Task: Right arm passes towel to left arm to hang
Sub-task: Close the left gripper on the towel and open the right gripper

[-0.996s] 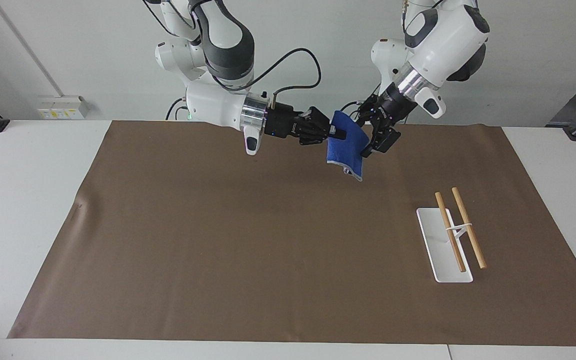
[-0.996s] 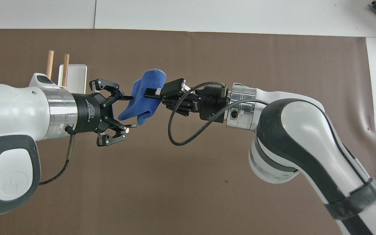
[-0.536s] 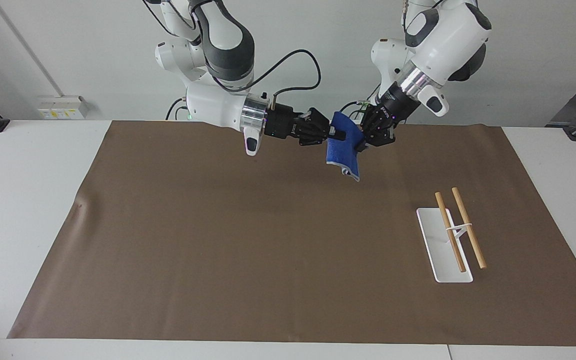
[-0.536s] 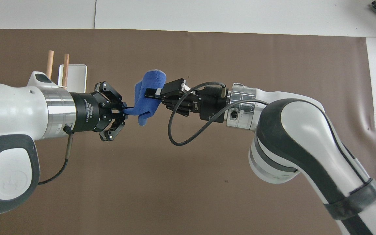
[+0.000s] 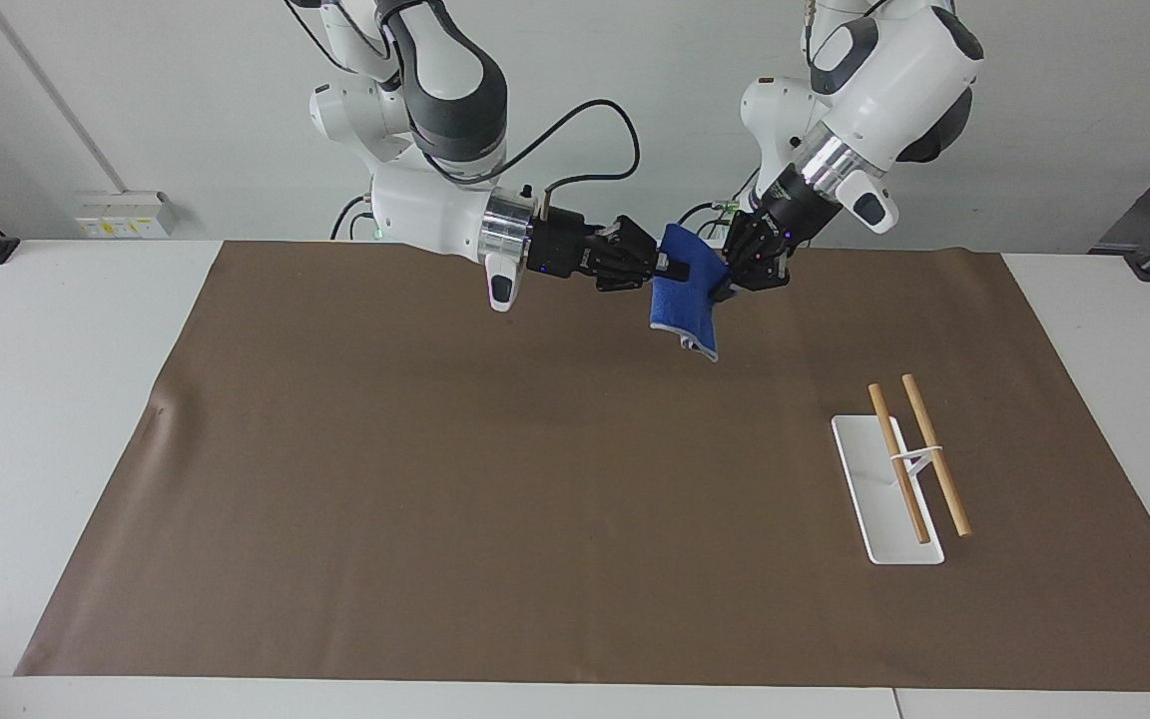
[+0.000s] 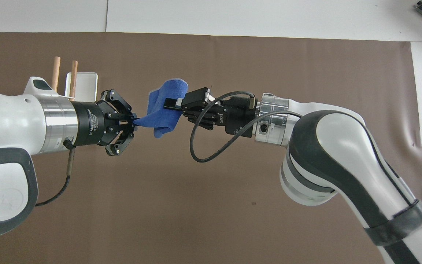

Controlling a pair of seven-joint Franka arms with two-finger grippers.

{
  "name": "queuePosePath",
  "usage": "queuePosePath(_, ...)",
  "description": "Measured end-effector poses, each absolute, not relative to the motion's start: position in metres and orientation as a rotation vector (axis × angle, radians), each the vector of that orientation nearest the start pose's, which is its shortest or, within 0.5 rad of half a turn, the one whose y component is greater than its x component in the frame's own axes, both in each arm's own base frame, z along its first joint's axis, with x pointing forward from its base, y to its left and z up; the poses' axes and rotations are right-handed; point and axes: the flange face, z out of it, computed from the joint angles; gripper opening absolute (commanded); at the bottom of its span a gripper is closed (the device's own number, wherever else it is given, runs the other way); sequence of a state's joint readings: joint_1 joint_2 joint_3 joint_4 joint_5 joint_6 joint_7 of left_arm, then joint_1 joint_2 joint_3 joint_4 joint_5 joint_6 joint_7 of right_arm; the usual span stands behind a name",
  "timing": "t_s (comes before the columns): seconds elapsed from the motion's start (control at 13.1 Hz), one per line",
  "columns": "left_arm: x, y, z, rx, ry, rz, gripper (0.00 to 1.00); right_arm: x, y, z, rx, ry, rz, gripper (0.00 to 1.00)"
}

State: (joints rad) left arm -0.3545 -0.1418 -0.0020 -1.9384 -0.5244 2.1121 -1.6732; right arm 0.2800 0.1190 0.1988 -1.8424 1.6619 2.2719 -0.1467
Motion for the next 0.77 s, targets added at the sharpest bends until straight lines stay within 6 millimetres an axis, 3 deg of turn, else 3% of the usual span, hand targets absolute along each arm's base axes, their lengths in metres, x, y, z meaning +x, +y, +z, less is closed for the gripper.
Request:
queuePosePath(0.23,0.511,-0.198,0.581,1.934,1.733,-0.298,0.0,0.56,0.296,0.514,-1.829,0.36,-0.117,1.0)
queuePosePath(0.54,0.513,-0.191,0.58,1.977,1.681,-0.272,0.0,0.567,0.283,0.501,-2.175,0.133,-0.301,1.0)
queuePosePath(0.77,0.516,-0.179,0.568,2.167,1.467,-0.169,0.0,0.585,0.249,0.489,-2.457,-0.049,-0.431,1.0)
